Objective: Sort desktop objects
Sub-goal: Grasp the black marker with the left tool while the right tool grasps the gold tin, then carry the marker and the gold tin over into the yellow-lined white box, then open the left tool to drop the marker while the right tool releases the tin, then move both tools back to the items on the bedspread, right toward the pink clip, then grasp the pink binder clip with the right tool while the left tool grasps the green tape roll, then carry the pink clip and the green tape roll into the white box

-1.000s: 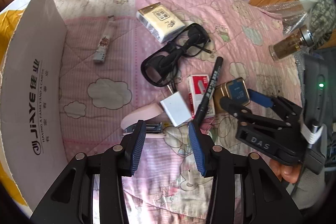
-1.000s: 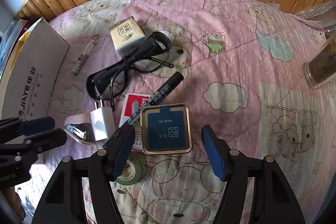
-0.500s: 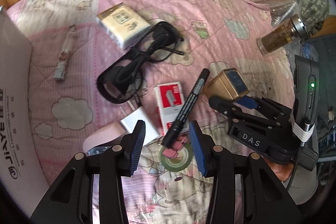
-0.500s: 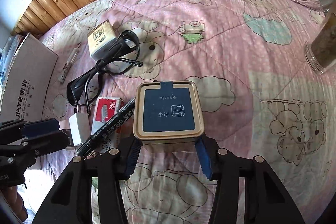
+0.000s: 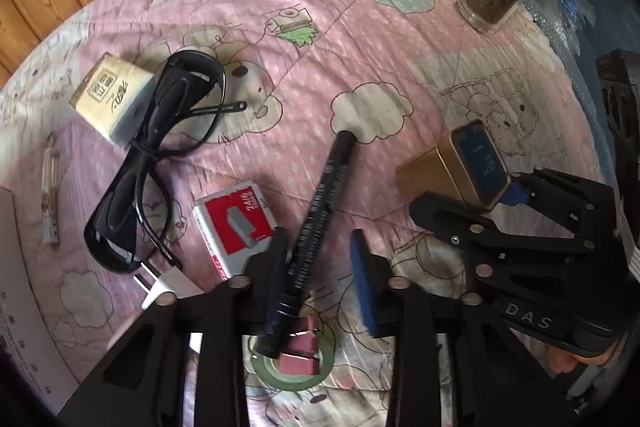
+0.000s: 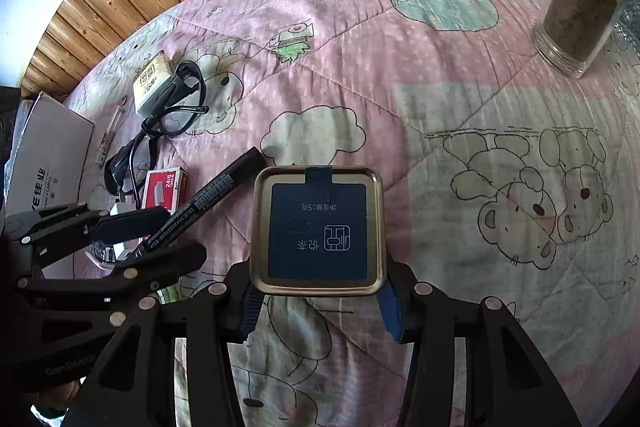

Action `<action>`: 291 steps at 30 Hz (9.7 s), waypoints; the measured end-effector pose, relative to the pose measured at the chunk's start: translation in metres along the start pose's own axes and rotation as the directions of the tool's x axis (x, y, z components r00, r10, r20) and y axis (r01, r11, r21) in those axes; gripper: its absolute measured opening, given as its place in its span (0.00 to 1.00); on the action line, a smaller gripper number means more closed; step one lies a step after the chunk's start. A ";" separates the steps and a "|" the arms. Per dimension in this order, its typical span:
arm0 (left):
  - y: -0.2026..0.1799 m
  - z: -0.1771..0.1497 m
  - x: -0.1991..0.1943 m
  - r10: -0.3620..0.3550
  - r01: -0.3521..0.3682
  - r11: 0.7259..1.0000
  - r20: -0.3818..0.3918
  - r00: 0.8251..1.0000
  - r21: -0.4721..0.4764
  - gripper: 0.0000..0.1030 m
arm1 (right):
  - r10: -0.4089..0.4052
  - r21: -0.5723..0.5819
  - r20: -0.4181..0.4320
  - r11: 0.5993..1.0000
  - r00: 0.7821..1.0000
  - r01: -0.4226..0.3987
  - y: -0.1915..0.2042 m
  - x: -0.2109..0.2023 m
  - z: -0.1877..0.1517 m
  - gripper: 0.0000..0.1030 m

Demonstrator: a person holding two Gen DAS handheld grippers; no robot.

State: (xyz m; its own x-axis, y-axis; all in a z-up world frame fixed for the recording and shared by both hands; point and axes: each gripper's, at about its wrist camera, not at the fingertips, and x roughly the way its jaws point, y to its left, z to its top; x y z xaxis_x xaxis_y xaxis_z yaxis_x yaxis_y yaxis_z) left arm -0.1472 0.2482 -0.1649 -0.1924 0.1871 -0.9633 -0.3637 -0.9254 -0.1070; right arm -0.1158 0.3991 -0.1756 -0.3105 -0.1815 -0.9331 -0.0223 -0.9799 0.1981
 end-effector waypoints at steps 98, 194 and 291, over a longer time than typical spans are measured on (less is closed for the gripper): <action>0.298 -0.203 -0.225 0.227 0.043 0.617 0.230 0.946 -0.786 0.12 | 0.250 -0.782 -0.051 0.593 0.967 -0.194 0.430 -0.086 0.002 0.48; 0.317 -0.190 -0.214 0.222 -0.067 0.700 0.127 0.967 -0.711 0.35 | 0.195 -0.796 -0.112 0.569 0.974 -0.206 0.439 -0.076 0.006 0.51; 0.033 -0.090 -0.073 -0.075 0.085 0.964 0.050 0.996 -0.252 0.48 | 0.128 -0.126 0.054 0.985 0.990 -0.120 0.066 -0.053 -0.086 0.23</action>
State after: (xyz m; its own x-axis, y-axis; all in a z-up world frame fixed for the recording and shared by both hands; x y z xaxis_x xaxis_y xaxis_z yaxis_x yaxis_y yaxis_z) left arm -0.0634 0.1740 -0.1199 -0.2098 0.2718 -0.9392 -0.1368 -0.9593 -0.2471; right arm -0.0186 0.3371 -0.1387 -0.3616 -0.3005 -0.8826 0.1349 -0.9535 0.2694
